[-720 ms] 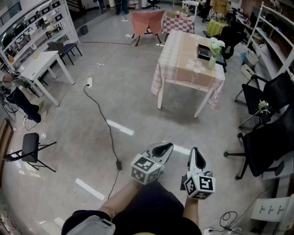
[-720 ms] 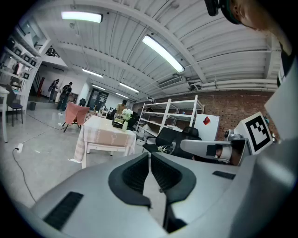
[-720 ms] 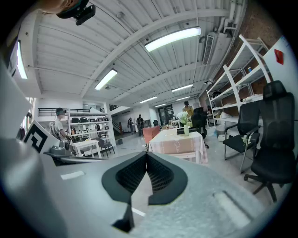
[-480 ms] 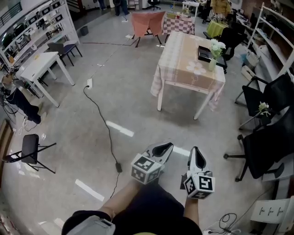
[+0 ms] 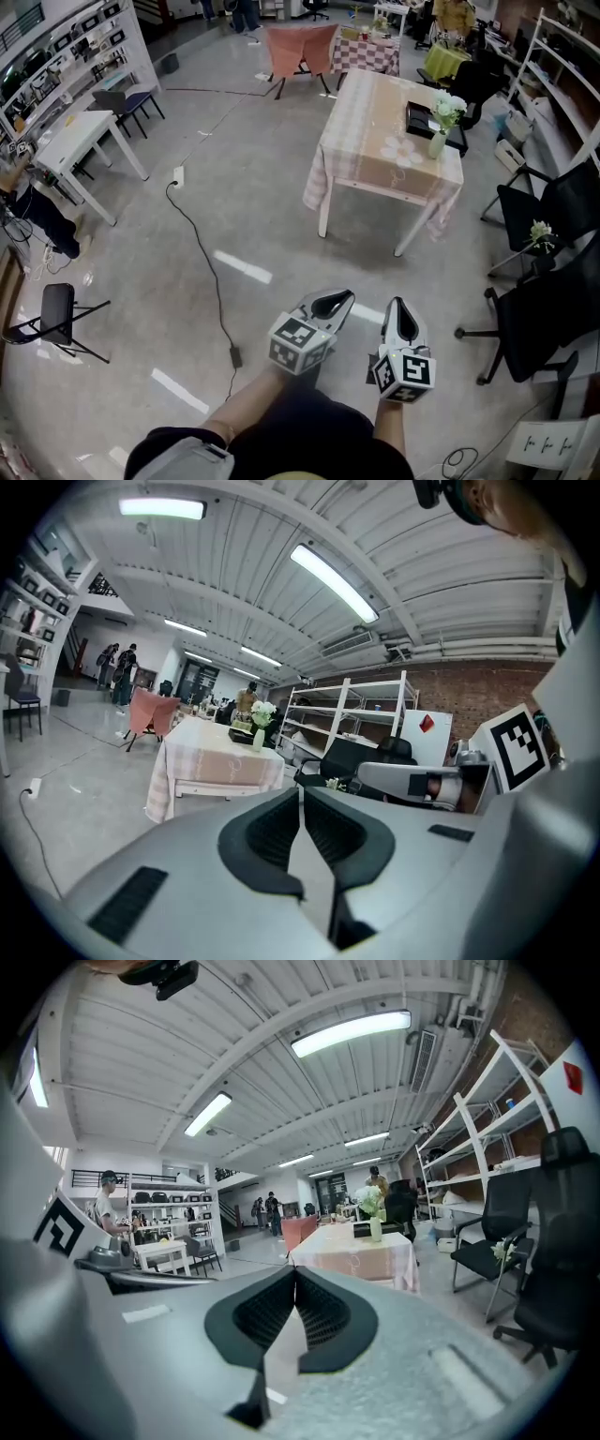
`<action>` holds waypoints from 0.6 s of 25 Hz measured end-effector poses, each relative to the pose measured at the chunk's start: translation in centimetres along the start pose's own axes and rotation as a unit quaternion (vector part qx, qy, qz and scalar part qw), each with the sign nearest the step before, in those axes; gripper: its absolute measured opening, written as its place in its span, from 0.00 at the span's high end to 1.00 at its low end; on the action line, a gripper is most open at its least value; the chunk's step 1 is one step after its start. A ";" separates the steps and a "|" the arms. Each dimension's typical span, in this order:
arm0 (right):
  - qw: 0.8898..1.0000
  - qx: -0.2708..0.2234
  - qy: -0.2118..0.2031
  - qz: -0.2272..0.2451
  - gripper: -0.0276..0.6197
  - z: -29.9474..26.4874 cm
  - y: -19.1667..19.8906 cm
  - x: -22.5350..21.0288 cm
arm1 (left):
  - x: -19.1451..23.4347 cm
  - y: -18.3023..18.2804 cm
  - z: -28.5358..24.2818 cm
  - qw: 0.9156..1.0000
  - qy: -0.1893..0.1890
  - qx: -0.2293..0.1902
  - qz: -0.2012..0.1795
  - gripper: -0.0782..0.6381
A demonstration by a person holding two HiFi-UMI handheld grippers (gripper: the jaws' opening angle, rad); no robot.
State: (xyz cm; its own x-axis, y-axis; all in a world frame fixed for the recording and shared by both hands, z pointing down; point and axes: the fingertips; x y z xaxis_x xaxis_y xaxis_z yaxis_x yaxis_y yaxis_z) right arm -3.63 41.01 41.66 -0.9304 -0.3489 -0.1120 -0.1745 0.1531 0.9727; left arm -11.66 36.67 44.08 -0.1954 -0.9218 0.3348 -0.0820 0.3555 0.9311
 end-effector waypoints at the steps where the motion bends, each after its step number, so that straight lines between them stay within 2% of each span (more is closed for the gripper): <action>1: 1.000 -0.001 -0.002 -0.001 0.95 -0.9 -0.4 -0.1 | 0.7 -0.4 -0.6 1.000 0.000 0.001 0.000 0.86; 15: 1.000 0.006 0.008 0.013 0.95 -14.5 -4.3 -0.9 | 11.2 -6.4 -8.0 1.000 0.002 0.010 0.001 0.86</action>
State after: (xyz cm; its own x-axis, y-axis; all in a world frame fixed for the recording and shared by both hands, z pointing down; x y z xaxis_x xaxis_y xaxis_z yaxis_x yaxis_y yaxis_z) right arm 2.61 27.27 40.49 -0.9295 -0.3593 -0.0832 -0.1541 0.1733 0.9727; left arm -5.49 22.86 42.97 -0.1923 -0.9215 0.3374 -0.1013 0.3606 0.9272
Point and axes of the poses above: the fingertips, and each gripper's own axes: z backward along the fingers, x to its left, y out of its underside, and after that the axes turned 14 degrees about y, right-handed
